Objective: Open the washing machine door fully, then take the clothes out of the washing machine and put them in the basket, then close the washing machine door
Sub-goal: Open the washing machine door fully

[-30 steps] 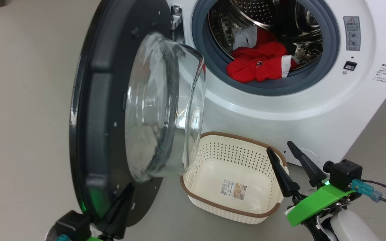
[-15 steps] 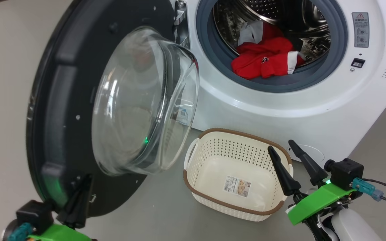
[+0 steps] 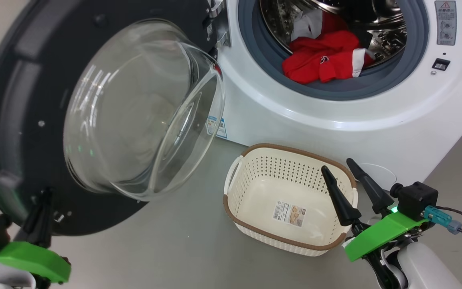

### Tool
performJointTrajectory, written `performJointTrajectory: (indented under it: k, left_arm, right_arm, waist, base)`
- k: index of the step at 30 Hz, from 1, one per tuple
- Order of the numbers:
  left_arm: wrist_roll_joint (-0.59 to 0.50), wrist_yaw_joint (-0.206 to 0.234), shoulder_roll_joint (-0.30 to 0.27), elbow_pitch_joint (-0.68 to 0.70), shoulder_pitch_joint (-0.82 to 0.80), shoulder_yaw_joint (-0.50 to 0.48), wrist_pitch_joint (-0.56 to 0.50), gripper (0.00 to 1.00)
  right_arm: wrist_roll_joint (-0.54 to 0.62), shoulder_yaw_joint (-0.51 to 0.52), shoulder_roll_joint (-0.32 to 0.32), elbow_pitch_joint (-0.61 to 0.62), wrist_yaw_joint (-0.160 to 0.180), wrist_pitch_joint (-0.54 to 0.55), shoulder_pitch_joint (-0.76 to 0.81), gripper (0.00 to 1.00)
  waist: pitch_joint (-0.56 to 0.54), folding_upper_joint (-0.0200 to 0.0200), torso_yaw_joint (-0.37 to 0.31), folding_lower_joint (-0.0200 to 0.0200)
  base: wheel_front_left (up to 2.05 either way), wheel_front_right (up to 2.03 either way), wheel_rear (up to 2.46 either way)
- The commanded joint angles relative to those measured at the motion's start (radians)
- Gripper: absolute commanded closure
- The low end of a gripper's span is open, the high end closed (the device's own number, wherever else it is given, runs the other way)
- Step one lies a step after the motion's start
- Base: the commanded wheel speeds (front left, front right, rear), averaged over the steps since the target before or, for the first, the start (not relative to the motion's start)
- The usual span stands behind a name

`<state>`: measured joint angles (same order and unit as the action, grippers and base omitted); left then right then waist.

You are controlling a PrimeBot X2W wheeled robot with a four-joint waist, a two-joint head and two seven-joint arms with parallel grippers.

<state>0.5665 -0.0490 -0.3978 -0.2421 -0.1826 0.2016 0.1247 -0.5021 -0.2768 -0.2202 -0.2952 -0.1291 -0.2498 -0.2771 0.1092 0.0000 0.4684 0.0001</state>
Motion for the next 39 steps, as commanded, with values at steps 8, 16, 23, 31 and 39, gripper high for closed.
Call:
performJointTrajectory:
  k: [8,16,23,31,39]
  left_arm:
    - [0.016,-0.022,-0.079,-0.132,-0.148,-0.055,0.004,1.0]
    - [0.019,-0.048,-0.086,-0.262,-0.242,-0.034,0.01,1.0]
    - [0.022,-0.066,-0.09,-0.38,-0.328,-0.004,0.019,1.0]
    - [0.029,-0.076,-0.085,-0.458,-0.373,0.034,0.044,1.0]
    - [0.046,-0.08,-0.087,-0.495,-0.387,0.067,0.069,1.0]
  right_arm:
    - [0.011,-0.018,-0.001,0.033,-0.002,-0.012,-0.042,0.0]
    - [0.012,-0.012,-0.003,0.034,-0.002,-0.012,-0.055,0.0]
    - [0.011,-0.013,0.001,0.031,-0.002,-0.012,-0.056,0.0]
    - [0.007,-0.015,0.003,0.028,-0.002,-0.012,-0.053,0.0]
    - [0.004,-0.016,0.005,0.025,-0.002,-0.012,-0.048,0.0]
  waist:
    - [0.041,0.0,0.008,-0.0001]
    - [0.061,0.0,0.018,-0.0001]
    - [0.068,0.0,0.03,-0.0001]
    - [0.06,0.0,0.032,-0.0001]
    - [0.05,0.0,0.034,-0.0001]
  base:
    - [0.0,0.0,0.0]
    - [0.0,0.0,0.0]
    - [0.0,0.0,0.0]
    - [0.0,0.0,0.0]
    - [0.0,0.0,0.0]
